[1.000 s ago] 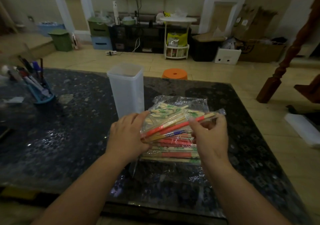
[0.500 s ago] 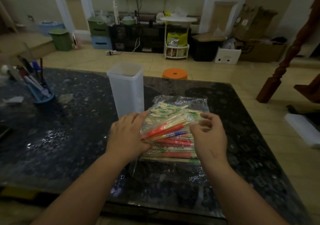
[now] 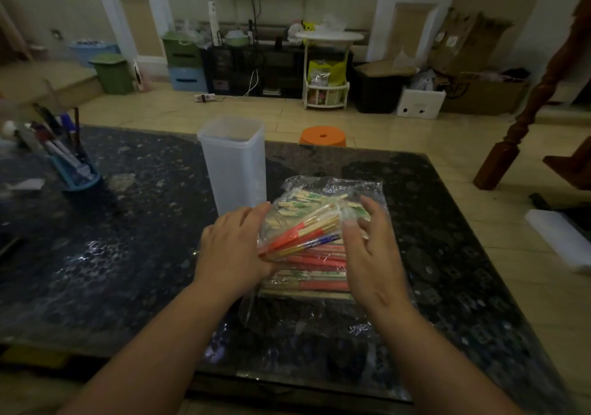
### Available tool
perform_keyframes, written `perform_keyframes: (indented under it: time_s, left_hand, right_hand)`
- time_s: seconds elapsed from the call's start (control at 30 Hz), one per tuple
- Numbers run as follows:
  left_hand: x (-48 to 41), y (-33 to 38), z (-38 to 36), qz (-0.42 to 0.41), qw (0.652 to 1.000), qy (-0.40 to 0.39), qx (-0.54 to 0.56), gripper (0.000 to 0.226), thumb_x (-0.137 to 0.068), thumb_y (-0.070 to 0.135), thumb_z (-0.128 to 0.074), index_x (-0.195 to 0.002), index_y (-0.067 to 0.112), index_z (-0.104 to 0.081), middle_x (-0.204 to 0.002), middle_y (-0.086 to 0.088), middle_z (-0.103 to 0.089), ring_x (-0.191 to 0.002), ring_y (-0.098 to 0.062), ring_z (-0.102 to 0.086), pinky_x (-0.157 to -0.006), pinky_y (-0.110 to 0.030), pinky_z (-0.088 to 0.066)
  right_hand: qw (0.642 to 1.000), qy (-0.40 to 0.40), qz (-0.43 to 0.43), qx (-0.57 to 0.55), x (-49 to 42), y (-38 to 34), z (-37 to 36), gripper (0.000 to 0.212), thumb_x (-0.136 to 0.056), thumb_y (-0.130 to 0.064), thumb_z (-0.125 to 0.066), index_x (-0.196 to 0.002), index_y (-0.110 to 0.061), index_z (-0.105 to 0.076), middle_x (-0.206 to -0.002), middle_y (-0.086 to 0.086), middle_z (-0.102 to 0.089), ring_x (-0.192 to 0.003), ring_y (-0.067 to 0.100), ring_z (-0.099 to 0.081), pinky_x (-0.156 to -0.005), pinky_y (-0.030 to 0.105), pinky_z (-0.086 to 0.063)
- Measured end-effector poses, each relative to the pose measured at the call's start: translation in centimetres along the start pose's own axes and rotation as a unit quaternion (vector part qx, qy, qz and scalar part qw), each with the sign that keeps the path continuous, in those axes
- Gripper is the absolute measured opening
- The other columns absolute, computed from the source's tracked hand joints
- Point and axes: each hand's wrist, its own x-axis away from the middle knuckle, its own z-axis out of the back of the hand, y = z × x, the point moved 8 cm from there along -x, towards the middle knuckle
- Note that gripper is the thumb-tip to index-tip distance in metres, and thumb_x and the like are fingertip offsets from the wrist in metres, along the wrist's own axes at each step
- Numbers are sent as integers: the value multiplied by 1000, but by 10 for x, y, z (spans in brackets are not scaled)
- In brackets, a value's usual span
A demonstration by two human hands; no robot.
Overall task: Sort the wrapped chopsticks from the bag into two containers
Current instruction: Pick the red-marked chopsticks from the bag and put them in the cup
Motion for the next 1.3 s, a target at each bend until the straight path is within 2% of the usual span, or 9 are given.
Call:
perform_keyframes:
  time_s: [0.13,0.23,0.33,0.43,0.67,0.8,0.97,1.17,1.3]
  left_hand:
    - [-1,-5,1,19,1000,-7,-2,104,-69,63,-78,-153,37,-23,-147,5,-41,-136,-22,-36,-109,-44,-30]
    - [0,-5,1,20,1000,-14,-8,105,-69,62,-79,-153,36,-23,-148,5,-41,-136,-22,-36,-110,-44,-30]
    - [0,-4,1,21,1000,-17,-7,106,-68,62,-80,-153,36,-22,-148,5,-41,-136,-22,-36,-110,-44,-30]
    - [0,-3,1,23,1000,-16,-5,106,-68,60,-80,-153,37,-22,-147,5,-41,-136,-22,-36,-111,-44,-30]
    - [-1,-5,0,23,1000,-12,-12,107,-67,63,-80,-153,38,-21,-147,5,-41,-135,-21,-37,-110,-44,-31]
    - [-1,-4,0,24,1000,-15,-13,108,-66,63,-81,-153,38,-20,-148,5,-40,-136,-21,-36,-111,-44,-31]
    - [-1,-5,0,26,999,-22,-11,108,-67,64,-80,-153,38,-19,-149,5,-39,-137,-21,-35,-112,-45,-30]
    - [-1,-6,-1,25,999,-27,-8,109,-68,62,-80,-154,38,-18,-150,6,-38,-138,-20,-34,-113,-44,-28]
    - [-1,-6,-3,25,999,-27,-9,108,-68,62,-80,-153,39,-18,-150,6,-38,-138,-20,-35,-113,-44,-29]
  right_hand:
    - [997,-5,-4,74,-3,-2,13,7,-94,-23,-55,-96,-29,-57,-87,-9,-64,-74,-1,-58,-64,15,-46]
    - [987,-112,-48,107,-2,8,-3,8,-83,-27,-56,-77,-26,-61,-70,-1,-67,-64,14,-65,-64,37,-58]
    - [971,-189,-48,137,5,10,-16,12,-74,-30,-53,-73,-22,-62,-68,3,-69,-64,24,-68,-63,47,-59]
    - [926,-314,-15,210,20,8,-38,9,-82,-26,-57,-78,-22,-63,-75,-1,-68,-70,17,-66,-68,41,-58]
    - [840,-420,-33,341,41,34,-64,18,-85,-29,-55,-100,-27,-67,-106,-1,-66,-96,19,-61,-84,35,-53]
    - [823,-427,-2,375,47,50,-76,60,-93,-26,-53,-150,-25,-35,-158,1,-28,-136,27,-40,-111,38,-37]
    - [793,-385,45,470,49,62,-75,78,-96,-16,-51,-158,-12,-3,-165,9,2,-151,26,-5,-122,37,-9]
    - [823,-281,74,489,36,75,-68,54,-96,-15,-46,-148,-20,-33,-147,4,-36,-130,26,-41,-99,41,-43]
    - [822,-248,101,502,30,81,-69,47,-94,-22,-52,-140,-25,-45,-139,2,-47,-131,27,-39,-111,43,-28]
